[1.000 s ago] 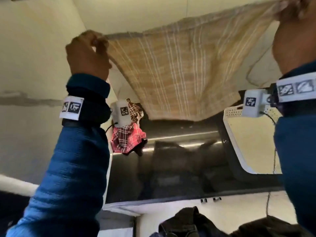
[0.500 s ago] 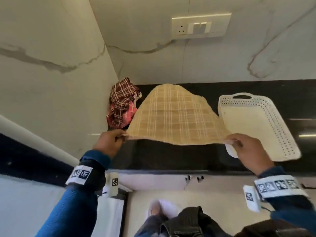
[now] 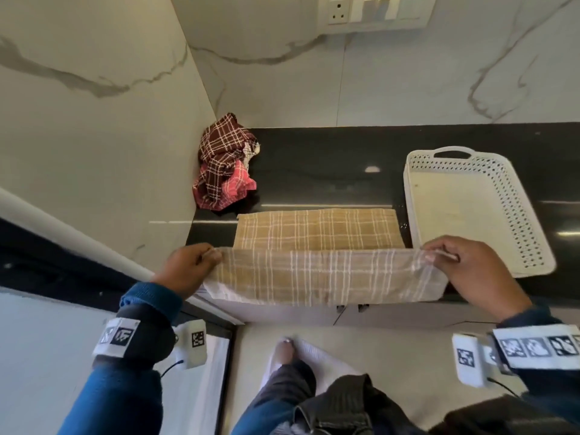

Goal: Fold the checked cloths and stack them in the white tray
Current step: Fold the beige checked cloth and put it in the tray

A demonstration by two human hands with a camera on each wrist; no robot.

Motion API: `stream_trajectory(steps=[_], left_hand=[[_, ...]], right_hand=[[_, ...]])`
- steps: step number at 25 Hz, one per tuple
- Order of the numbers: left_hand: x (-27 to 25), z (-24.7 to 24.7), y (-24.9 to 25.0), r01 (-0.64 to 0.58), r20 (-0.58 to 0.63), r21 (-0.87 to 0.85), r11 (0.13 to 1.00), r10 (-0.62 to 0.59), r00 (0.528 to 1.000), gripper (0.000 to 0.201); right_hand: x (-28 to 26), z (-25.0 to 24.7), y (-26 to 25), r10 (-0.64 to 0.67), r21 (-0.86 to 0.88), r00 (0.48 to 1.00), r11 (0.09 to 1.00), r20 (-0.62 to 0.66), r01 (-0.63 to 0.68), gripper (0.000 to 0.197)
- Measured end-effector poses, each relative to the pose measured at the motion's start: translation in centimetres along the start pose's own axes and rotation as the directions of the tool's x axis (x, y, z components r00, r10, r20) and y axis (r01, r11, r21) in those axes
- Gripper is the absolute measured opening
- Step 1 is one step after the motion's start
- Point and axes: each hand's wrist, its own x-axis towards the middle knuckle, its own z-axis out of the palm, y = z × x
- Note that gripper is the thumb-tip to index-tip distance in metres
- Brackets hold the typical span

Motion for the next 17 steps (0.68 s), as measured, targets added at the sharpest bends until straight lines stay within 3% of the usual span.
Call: stream_trajectory(steps=[3,8,12,17], left_hand=[[6.2,0.1,-0.1,0.013,-0.191,0.006,1.000,-0.012,0.981,0.025],[16.3,4.6,-1.9,0.169,-0.155,-0.042,0.985,-0.173,0.973,0.020],[19.0,6.9,-2.7,0.282,-0.179,-0.102,0.954,-0.297,0.938,0.022],[19.6,7.3,-2.3,0.298,-0.254,-0.083,0.951,-0.309,0.916,0.020]], right_hand=[[6.0,1.6,-1.6,-0.039,-0.089,0.992,0.996,-0.123,0.028,0.015],[16.4,7.2,0.7,0.143,-0.240,0.983,0.956,-0.112,-0.166,0.031],[18.9,10.2,1.9,0.290,-0.333,0.947,0.887,-0.137,-0.320,0.028],[19.9,11.6,2.5,0.296,-0.437,0.944,0.837,-0.146,-0.330,0.024]])
